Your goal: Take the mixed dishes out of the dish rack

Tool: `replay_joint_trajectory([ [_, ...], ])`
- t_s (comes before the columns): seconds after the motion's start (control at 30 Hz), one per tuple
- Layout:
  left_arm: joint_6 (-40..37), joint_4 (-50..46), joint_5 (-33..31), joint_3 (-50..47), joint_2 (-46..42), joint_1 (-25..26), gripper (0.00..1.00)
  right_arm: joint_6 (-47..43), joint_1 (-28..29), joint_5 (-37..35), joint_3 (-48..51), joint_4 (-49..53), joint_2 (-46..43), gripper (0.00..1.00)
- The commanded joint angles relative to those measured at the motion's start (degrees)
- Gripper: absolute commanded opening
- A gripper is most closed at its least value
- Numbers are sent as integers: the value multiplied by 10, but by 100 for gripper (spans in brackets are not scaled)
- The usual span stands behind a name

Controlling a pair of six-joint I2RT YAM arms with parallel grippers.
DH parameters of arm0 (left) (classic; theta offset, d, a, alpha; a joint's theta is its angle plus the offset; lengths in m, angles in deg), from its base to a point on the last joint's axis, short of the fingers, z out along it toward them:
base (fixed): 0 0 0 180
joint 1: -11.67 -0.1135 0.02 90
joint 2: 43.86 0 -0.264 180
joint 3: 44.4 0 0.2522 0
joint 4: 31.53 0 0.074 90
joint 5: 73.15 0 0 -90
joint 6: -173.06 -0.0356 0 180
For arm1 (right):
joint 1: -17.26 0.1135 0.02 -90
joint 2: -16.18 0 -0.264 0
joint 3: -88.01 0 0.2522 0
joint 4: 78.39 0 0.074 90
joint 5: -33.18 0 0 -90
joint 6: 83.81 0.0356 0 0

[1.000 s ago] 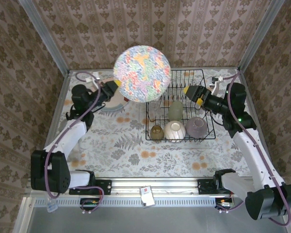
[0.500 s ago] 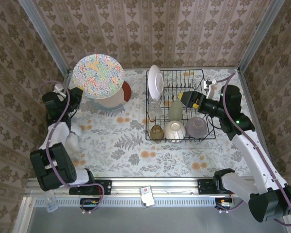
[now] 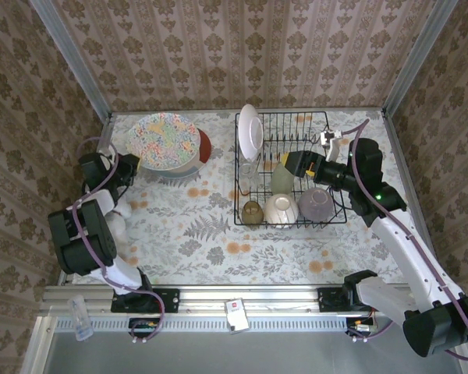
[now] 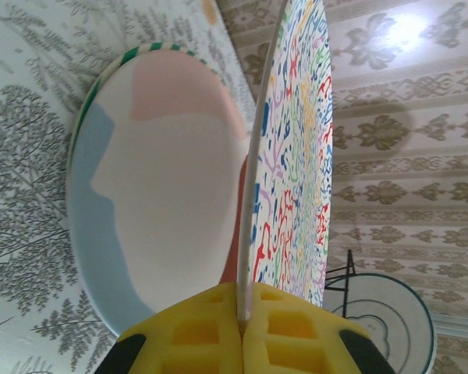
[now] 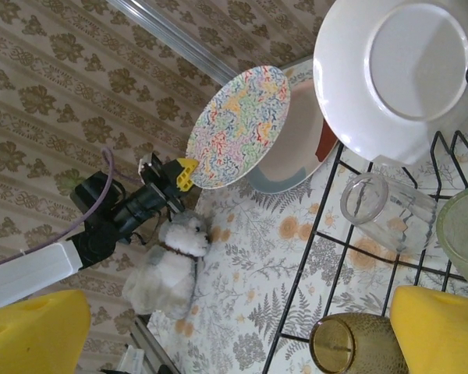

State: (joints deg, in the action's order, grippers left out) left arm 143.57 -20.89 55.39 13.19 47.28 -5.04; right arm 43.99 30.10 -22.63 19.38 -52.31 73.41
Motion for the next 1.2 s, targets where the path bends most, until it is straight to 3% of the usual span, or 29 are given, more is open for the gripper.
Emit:
replay_joint_trajectory([
  [0.0,-14,49,0,14,18,11,0,-13,6,-16,6,10,-1,100],
  [0.5,-18,59,-7,53,111,33,0,-28,20,-31,-3,31,3,100],
  [1.17,-28,26,-22,93,150,56,0,-35,38,-54,-4,45,-4,100],
])
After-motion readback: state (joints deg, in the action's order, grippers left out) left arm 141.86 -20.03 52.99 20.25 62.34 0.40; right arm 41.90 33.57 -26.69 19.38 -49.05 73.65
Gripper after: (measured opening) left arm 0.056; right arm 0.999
